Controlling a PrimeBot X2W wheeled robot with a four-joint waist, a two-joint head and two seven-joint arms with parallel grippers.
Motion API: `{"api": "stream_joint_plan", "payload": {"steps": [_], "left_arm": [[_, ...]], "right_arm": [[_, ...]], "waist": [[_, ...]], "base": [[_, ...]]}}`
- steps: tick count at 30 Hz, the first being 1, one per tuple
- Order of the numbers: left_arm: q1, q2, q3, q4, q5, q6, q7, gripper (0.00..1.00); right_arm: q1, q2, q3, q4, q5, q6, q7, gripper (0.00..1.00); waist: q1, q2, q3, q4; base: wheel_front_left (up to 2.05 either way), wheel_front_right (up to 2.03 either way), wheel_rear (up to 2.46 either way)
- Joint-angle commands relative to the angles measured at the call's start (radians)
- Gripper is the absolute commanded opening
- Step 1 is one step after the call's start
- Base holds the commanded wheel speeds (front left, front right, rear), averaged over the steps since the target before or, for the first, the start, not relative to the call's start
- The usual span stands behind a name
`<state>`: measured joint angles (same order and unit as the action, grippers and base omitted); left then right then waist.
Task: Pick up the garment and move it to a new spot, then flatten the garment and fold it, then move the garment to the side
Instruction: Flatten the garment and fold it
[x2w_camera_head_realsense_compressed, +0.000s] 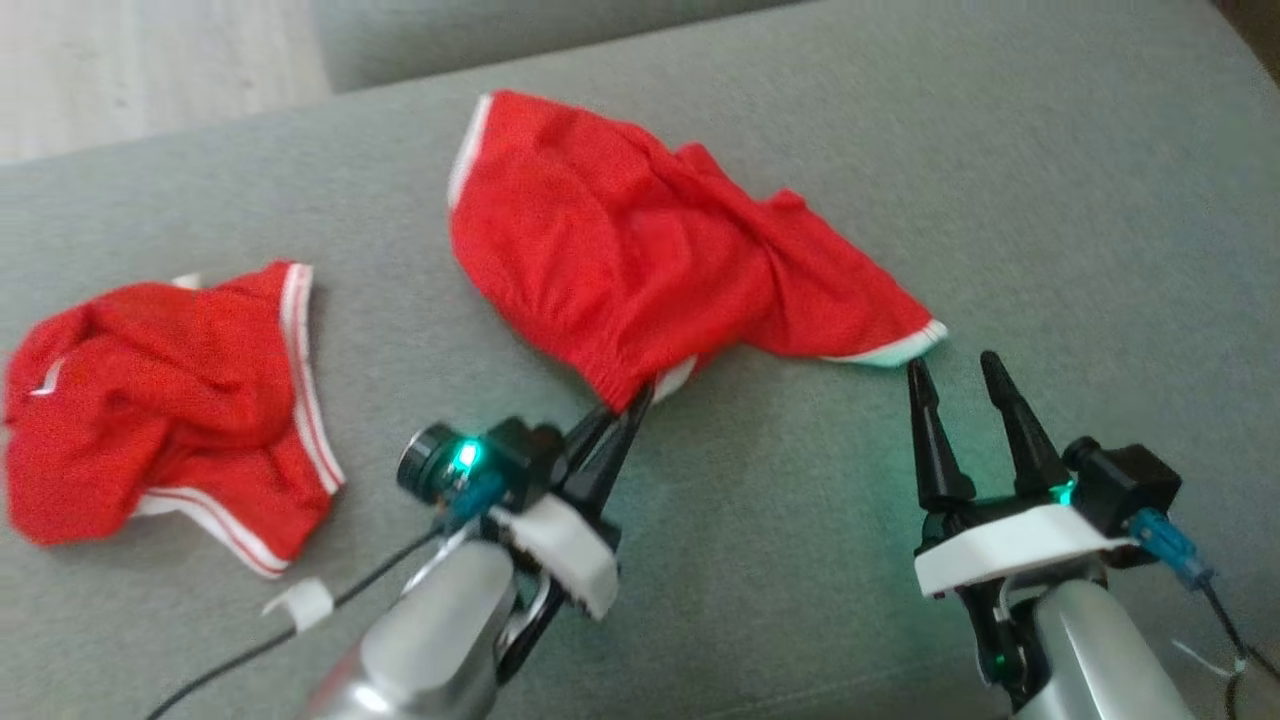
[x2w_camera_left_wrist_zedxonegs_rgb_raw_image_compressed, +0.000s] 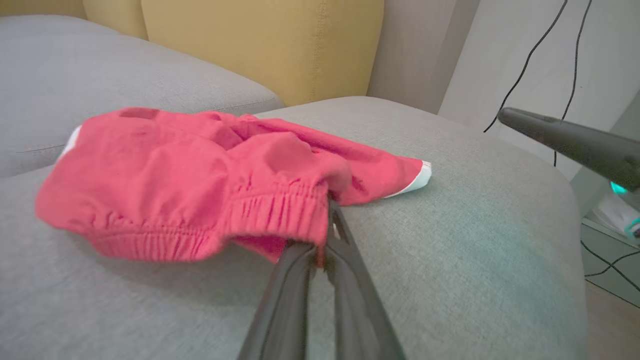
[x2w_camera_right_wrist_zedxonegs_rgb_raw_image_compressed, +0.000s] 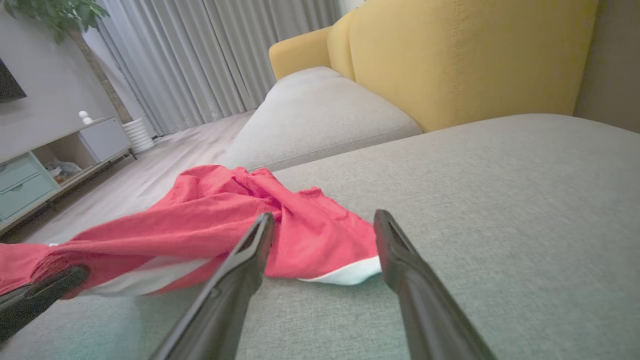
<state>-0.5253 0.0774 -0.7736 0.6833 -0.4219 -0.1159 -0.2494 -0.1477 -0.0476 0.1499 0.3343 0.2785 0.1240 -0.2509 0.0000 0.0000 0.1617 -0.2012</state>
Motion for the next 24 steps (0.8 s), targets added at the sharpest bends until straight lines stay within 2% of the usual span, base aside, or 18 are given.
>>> {"api": "stream_joint_plan", "payload": {"steps": [1, 10, 14, 15, 22, 24], "left_arm": [[-0.002, 0.031, 0.034, -0.046, 0.004, -0.005, -0.012, 0.00], [0.122, 0.134, 0.041, -0.180, -0.003, 0.018, 0.002, 0.00], [0.157, 0.155, 0.031, -0.225, -0.007, 0.030, 0.035, 0.00], [0.162, 0.156, 0.030, -0.235, -0.006, 0.037, 0.039, 1.00], [0.188, 0.144, 0.055, -0.288, -0.005, 0.111, 0.021, 1.00], [0.192, 0.143, 0.060, -0.296, -0.006, 0.119, 0.016, 1.00]], "right_arm": [[0.001, -0.003, 0.021, -0.024, -0.010, 0.007, -0.011, 1.00], [0.030, -0.003, 0.022, 0.004, -0.019, 0.007, -0.007, 1.00], [0.036, -0.003, 0.028, 0.004, -0.019, 0.007, -0.003, 1.00], [0.037, -0.003, 0.029, 0.003, -0.019, 0.007, -0.003, 1.00], [0.048, -0.003, 0.014, -0.019, -0.021, 0.007, -0.002, 1.00], [0.050, -0.003, 0.011, -0.022, -0.021, 0.007, -0.001, 1.00]], "waist": [[0.0000, 0.0000, -0.035, 0.035], [0.0000, 0.0000, -0.105, 0.103], [0.0000, 0.0000, -0.115, 0.115], [0.0000, 0.0000, -0.116, 0.117], [0.0000, 0.0000, -0.112, 0.151], [0.0000, 0.0000, -0.109, 0.159]], "base": [[0.00, 0.00, 0.00], [0.00, 0.00, 0.00], [0.00, 0.00, 0.00], [0.00, 0.00, 0.00], [0.00, 0.00, 0.00], [0.00, 0.00, 0.00]]}}
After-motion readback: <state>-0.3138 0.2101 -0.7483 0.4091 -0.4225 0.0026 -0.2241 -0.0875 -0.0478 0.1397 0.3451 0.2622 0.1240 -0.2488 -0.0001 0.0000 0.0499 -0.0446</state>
